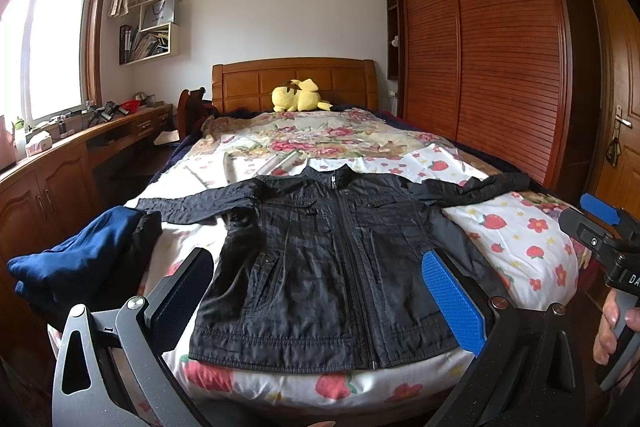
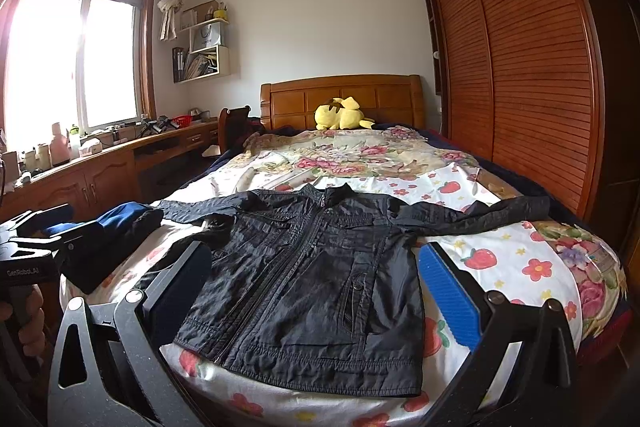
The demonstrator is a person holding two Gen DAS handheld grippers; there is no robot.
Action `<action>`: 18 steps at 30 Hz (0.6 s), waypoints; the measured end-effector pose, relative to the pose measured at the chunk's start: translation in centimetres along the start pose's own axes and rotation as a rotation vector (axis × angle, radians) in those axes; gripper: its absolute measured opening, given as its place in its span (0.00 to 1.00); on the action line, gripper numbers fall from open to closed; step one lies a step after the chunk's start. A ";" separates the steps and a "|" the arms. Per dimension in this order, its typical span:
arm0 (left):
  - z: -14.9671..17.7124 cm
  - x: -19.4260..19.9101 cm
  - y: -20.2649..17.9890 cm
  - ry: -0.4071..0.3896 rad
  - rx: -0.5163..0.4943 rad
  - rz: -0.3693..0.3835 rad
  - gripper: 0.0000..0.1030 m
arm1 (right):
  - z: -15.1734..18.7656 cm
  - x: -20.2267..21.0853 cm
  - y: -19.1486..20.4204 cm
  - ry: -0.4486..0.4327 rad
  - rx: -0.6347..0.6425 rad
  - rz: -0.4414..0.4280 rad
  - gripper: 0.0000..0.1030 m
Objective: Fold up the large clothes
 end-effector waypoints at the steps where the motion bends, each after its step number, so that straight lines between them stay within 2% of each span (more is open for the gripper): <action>1: 0.0 0.0 -0.1 0.000 -0.001 -0.002 1.00 | 0.0 0.1 0.1 0.000 -0.001 0.000 1.00; 18: 0.2 0.9 -0.4 -0.020 -0.019 0.002 1.00 | -0.1 0.7 -0.2 -0.007 -0.002 0.000 1.00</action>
Point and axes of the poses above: each gripper's, at about its wrist camera, not at the fingertips, and x roughly against the way its jaws point, y to its left, z to its underside, the point moved 4 cm from there along -x, roughly the way its jaws point, and after that the axes turned 15 degrees about y, right-handed, at the moved point
